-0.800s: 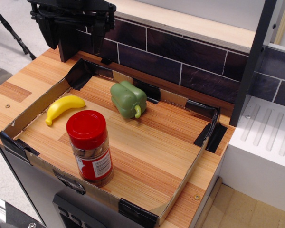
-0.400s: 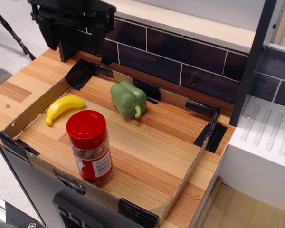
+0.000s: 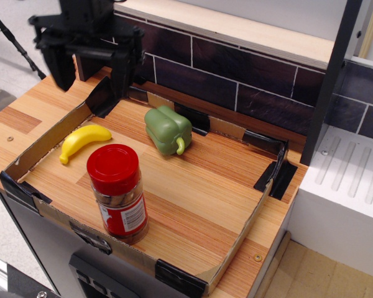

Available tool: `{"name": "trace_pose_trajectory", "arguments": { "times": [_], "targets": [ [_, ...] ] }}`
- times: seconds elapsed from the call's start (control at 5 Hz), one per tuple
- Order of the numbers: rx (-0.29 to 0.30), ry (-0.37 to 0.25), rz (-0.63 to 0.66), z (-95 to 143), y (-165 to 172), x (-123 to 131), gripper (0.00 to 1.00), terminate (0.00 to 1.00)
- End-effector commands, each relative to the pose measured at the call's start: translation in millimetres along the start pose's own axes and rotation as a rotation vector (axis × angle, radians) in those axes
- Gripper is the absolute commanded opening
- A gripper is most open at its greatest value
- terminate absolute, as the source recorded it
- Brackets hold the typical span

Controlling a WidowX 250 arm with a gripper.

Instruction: Topple basil bottle

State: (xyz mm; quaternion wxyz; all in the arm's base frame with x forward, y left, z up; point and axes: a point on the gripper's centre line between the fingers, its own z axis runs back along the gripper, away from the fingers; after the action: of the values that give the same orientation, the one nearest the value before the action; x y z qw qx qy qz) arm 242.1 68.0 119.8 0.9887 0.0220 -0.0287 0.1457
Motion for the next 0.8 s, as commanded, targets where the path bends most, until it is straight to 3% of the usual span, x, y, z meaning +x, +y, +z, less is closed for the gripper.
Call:
{"name": "trace_pose_trajectory", "arguments": {
  "times": [0.0, 0.2, 0.4, 0.6],
  "targets": [
    [-0.087, 0.011, -0.227, 6, -27, -21, 1.0, 0.0],
    [-0.083, -0.003, -0.345, -1, -35, -33, 1.0, 0.0],
    [-0.087, -0.06, -0.465, -7, -36, -44, 1.0, 0.0],
    [-0.12, -0.073, -0.579, -12, -35, -52, 1.0, 0.0]
  ]
}}
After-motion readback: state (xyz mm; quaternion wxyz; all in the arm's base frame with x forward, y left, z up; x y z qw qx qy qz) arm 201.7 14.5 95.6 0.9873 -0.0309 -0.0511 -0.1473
